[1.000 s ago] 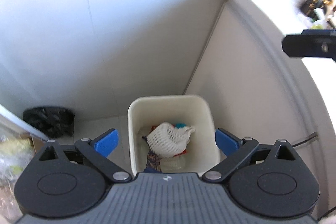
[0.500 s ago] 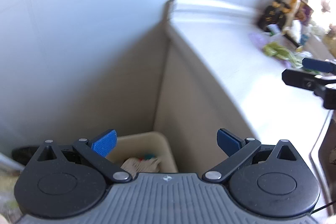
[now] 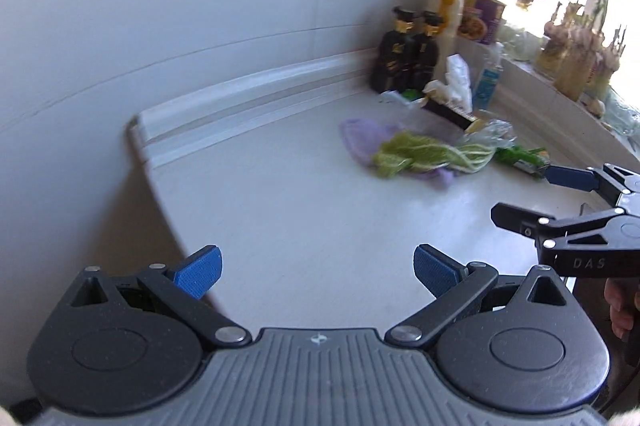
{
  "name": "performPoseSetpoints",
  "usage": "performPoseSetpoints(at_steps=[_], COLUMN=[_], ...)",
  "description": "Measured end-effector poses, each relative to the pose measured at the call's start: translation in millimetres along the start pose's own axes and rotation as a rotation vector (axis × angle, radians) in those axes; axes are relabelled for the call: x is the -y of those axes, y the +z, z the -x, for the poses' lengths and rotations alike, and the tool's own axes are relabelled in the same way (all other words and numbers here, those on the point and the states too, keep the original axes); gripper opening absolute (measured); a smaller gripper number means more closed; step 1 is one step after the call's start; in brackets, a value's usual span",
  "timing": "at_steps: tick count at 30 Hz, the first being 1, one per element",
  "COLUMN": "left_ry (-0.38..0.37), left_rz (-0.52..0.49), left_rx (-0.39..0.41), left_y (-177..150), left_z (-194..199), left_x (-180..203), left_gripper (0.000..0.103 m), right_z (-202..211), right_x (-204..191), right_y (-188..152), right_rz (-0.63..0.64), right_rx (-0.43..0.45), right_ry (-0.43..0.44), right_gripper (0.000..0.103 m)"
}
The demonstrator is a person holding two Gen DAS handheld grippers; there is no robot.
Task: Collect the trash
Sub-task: 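Raise both open tools from the bin back toward the counter, then grasp the green snack packet with the right tool while the left tool grasps a white tissue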
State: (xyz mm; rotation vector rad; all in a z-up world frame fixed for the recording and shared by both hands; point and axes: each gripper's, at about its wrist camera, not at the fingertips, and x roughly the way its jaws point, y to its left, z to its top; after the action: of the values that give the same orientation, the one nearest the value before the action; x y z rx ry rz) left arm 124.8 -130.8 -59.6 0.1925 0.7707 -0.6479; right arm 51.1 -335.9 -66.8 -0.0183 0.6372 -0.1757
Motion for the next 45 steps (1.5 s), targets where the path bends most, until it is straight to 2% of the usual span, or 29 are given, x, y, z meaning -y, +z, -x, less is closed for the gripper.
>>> performPoseSetpoints(at_steps=[8,17,23,24,27,30,34,36,38,39,40,45], left_ry=[-0.068,-0.109,-0.14,-0.136,-0.131,-0.123,-0.117,-0.114,-0.127,-0.13,-0.129,-0.144], left_rz=[-0.155,-0.238,-0.264,-0.265,-0.263,-0.264,-0.256,-0.25,-0.241,-0.237,-0.234,-0.232], left_rx=[0.043,0.13,0.161,0.163,0.169,0.168,0.158,0.157,0.145,0.136,0.131,0.128], left_y=[50.8,95.0,109.4,110.8,115.5,118.6,121.5,122.0,122.8,122.8,122.6,121.3], left_z=[-35.1,-76.8,-100.9,-104.9,-117.6,-128.8,-137.9,-139.7,-141.2,-141.7,-142.0,-139.9], left_x=[51.8,98.1,118.8,121.7,129.1,134.9,138.3,138.7,138.8,138.7,138.6,137.5], left_gripper=[0.101,0.094,0.084,0.08,0.072,0.064,0.041,0.034,0.023,0.013,0.011,0.004], right_z=[-26.2,-57.8,-75.1,-77.4,-85.9,-95.2,-101.6,-103.4,-103.9,-104.5,-105.0,-104.7], right_x=[70.8,114.4,127.9,128.4,130.0,130.8,131.9,132.0,132.2,132.7,133.1,132.5], right_y=[-12.3,-14.8,-10.2,-9.5,-8.4,-9.0,-11.6,-12.7,-13.6,-13.5,-13.7,-12.4], right_rz=[0.029,0.07,0.094,0.099,0.117,0.143,0.152,0.156,0.159,0.159,0.159,0.185], right_rx=[-0.008,-0.004,-0.007,-0.01,-0.022,-0.043,-0.063,-0.071,-0.075,-0.075,-0.078,-0.077], right_ry=[-0.171,-0.259,-0.259,-0.26,-0.26,-0.256,-0.24,-0.237,-0.238,-0.238,-0.235,-0.257], right_gripper=[0.099,0.097,0.094,0.092,0.085,0.072,0.059,0.05,0.045,0.041,0.033,0.017])
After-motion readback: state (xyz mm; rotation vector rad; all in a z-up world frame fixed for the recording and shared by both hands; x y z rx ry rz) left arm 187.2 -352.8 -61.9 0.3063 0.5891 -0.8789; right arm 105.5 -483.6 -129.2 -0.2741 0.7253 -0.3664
